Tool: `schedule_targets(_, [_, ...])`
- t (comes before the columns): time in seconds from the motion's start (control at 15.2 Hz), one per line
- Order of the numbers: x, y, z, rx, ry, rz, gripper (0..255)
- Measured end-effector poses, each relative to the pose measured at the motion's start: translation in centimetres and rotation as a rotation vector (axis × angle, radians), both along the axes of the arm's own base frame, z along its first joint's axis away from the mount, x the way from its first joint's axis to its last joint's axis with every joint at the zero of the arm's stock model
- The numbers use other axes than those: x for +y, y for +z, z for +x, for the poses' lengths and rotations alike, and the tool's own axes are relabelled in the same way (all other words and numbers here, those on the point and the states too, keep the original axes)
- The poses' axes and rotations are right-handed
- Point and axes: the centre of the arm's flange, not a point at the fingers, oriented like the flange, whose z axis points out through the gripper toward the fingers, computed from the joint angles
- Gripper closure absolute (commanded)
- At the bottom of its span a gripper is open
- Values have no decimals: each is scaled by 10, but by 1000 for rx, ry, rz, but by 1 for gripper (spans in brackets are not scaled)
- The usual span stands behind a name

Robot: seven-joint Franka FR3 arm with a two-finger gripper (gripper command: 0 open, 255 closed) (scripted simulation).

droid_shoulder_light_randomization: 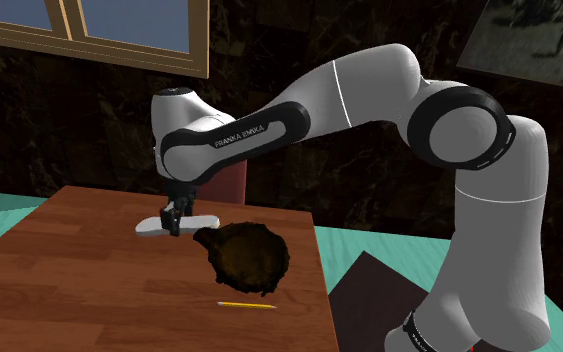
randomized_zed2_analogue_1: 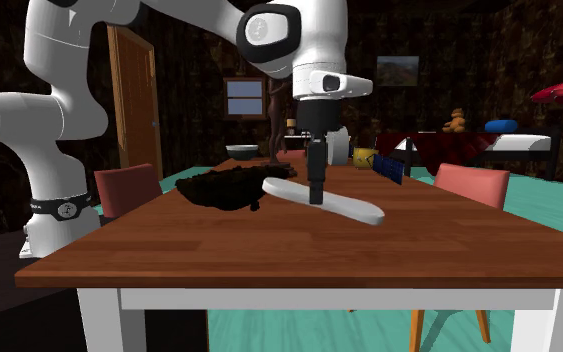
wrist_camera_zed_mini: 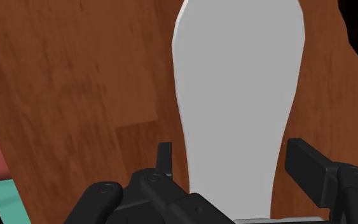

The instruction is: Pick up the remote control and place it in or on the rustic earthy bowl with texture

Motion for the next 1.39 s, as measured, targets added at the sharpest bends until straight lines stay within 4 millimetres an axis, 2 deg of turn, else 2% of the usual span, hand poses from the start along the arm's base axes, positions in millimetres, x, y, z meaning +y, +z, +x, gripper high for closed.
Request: schedule_targets(1.39, [0, 112, -1, 0, 0, 0, 255])
